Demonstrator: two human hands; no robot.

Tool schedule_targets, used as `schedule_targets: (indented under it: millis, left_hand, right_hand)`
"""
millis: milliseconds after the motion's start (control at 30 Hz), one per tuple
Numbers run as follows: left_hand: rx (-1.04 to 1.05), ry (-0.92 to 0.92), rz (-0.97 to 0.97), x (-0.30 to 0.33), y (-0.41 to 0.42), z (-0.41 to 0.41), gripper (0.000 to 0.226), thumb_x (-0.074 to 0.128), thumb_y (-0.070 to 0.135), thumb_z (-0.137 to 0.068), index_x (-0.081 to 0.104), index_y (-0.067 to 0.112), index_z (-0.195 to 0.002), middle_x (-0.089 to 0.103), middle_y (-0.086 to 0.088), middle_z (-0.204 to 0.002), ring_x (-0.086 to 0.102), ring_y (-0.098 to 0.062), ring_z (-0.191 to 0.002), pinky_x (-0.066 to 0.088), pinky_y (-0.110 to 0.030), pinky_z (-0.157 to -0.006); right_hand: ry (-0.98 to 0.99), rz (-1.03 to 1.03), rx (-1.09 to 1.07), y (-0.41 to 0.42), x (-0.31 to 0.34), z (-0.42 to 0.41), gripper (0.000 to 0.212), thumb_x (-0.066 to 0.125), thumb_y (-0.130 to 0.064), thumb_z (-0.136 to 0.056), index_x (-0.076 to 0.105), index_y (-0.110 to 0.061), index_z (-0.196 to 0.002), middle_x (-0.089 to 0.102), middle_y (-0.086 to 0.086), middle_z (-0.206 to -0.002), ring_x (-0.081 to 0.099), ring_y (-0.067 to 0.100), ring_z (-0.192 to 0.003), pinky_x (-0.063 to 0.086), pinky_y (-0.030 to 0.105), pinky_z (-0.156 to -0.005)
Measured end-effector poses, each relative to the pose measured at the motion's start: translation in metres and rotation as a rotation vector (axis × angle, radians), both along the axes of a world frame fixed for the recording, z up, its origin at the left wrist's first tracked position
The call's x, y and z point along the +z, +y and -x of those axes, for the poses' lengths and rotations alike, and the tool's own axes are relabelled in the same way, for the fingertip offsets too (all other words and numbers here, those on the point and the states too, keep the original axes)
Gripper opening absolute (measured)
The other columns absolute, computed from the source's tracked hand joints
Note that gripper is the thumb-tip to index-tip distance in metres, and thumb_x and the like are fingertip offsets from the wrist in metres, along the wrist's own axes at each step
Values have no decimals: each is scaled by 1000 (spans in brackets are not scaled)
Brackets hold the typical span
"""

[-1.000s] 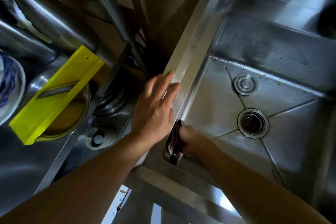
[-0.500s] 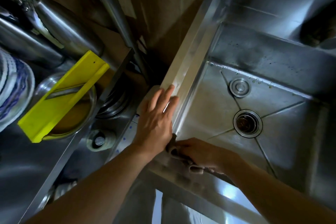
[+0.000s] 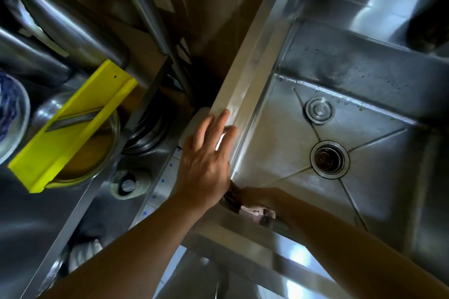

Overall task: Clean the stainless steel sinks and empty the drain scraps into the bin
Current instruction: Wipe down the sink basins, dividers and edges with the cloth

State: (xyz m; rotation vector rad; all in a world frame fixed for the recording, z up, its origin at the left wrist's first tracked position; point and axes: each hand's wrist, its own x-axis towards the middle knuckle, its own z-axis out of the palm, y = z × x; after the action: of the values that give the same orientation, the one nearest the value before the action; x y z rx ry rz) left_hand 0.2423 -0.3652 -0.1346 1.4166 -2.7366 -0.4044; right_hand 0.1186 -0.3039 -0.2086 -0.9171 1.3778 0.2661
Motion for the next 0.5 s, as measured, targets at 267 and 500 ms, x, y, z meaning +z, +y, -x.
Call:
schedule_targets:
  millis: [267,500]
  left_hand:
    - [-43,-7,7,3,-2,-1,57,55,8,-74,50,13,-131,28,-6,-155,29,-32,-138,46,-47,-90]
    - [-66,26,37,6,-5,-2,54,55,5,-74,53,13,-127,30,-9,-153,29,-33,-136,38,-53,-100]
  right_hand:
    - [-5,37,55,21,57,21,43,32,-45,-102,44,-29,-140,49,-2,-140,48,18,-121,31,29,-101]
    - [-67,53,-152,52,93,50,37,41,-16,-101,55,-35,-129,64,-8,-92,57,7,-80,42,13,-68]
